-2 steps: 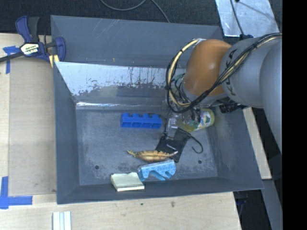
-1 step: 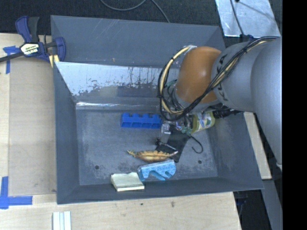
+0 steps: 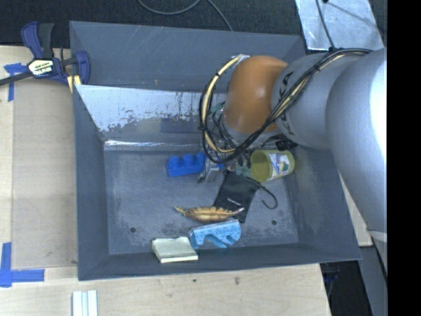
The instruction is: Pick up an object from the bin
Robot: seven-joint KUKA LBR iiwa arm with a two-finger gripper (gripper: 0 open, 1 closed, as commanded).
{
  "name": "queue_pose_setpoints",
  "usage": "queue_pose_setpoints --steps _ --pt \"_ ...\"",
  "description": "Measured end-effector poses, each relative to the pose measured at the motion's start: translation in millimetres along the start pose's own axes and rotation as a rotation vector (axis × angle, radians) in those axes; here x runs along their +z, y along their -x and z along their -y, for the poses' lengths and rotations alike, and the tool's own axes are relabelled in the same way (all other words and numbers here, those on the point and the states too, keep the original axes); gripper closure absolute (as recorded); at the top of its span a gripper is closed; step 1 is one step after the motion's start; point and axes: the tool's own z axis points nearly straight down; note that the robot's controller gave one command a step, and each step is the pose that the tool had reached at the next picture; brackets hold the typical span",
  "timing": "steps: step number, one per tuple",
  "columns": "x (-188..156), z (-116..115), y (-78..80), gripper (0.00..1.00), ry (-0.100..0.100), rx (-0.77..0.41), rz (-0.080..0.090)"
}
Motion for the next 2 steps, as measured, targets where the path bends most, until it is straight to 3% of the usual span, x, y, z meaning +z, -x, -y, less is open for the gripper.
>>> queue_pose_setpoints --steps 1,2 --pt "0.3 0.1 -0.3 0.0 0.0 0.0 -0.001" --pt "-0.2 0.0 0.1 1.0 0.0 -0.001 0.0"
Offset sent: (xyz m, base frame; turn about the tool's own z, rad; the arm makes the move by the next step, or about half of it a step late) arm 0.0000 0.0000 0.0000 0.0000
